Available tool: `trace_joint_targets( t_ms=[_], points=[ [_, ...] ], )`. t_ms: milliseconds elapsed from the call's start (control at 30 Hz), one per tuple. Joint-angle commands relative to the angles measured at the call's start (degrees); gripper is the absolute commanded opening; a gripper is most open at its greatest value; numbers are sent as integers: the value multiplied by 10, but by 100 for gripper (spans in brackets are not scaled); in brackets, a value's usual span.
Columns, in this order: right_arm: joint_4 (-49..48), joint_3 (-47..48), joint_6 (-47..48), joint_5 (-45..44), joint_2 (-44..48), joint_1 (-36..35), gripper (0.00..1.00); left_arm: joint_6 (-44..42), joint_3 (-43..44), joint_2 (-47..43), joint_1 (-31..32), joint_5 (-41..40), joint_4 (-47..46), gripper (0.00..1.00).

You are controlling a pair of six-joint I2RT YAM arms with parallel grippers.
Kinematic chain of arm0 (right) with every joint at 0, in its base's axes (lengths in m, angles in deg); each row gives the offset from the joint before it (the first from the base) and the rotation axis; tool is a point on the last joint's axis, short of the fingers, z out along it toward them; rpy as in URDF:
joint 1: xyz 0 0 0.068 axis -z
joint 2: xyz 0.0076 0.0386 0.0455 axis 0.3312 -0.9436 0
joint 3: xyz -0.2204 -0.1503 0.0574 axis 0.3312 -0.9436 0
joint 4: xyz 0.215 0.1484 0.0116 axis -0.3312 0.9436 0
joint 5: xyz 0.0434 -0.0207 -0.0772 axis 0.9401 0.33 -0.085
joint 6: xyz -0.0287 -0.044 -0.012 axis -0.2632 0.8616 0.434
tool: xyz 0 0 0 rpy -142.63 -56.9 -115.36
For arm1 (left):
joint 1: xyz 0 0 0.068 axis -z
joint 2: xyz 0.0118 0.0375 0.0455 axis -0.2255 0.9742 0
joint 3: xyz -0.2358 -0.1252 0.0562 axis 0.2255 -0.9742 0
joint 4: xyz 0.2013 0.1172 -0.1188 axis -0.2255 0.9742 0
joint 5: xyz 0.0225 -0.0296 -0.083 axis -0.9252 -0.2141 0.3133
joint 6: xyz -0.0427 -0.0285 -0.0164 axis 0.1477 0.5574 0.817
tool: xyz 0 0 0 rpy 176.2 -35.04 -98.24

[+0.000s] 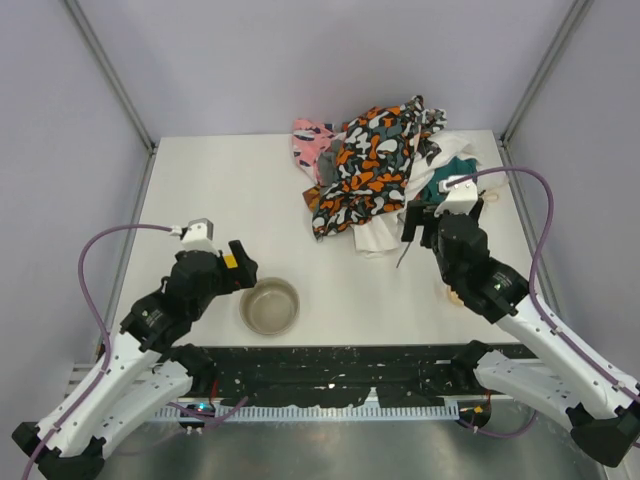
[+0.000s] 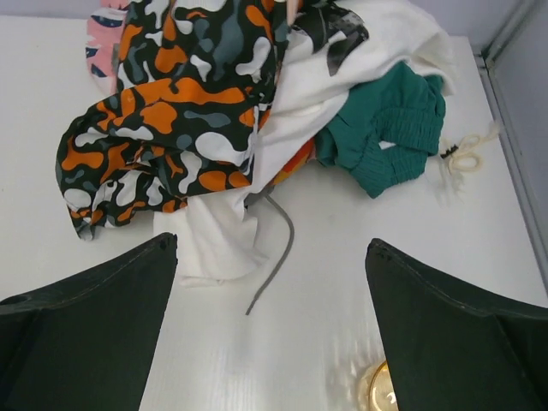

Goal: Pick out a specific cloth from the pile

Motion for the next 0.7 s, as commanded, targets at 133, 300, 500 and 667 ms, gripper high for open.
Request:
trace_joint_targets(
  t_ms=[133,300,500,667],
  points=[
    [-133,9,374,272,-22,0,95,-3,22,10,-1,-16,-26,100],
    [70,116,664,334,-188,3,95,-7,27,21,-1,-23,-21,100],
    [208,303,824,381,-381,40,95,-16,38,62,-1,-29,-21,100],
    [176,271,900,311,-452,50,95,-22,45,103,-7,-40,-39,100]
  ],
)
